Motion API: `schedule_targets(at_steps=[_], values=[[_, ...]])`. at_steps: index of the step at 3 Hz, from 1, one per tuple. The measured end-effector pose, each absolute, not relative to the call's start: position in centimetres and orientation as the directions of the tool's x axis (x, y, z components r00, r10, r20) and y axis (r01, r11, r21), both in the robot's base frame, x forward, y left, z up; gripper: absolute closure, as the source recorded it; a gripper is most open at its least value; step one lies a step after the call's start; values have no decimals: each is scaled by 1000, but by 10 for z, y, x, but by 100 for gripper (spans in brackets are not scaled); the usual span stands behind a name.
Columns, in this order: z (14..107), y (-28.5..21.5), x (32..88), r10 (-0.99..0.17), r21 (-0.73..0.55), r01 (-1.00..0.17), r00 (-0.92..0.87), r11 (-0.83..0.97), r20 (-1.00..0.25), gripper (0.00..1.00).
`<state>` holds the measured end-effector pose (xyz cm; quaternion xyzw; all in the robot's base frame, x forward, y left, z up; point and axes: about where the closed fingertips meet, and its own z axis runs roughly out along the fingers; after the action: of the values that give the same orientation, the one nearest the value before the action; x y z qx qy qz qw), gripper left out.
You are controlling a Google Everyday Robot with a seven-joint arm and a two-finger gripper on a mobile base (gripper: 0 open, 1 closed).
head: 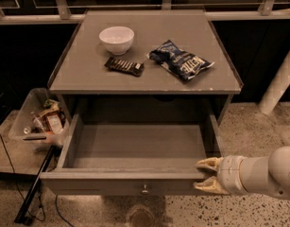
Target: Open top drawer
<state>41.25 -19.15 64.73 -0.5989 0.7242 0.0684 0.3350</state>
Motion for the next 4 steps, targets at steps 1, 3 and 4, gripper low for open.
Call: schedule_targets(at_steps=[1,3,4], values=[[647,-191,412,-822,-302,-913,-58,273,-567,81],[647,-191,412,-822,-302,-913,-58,273,-567,35],[647,-191,412,-822,-302,-913,-58,273,-567,12]])
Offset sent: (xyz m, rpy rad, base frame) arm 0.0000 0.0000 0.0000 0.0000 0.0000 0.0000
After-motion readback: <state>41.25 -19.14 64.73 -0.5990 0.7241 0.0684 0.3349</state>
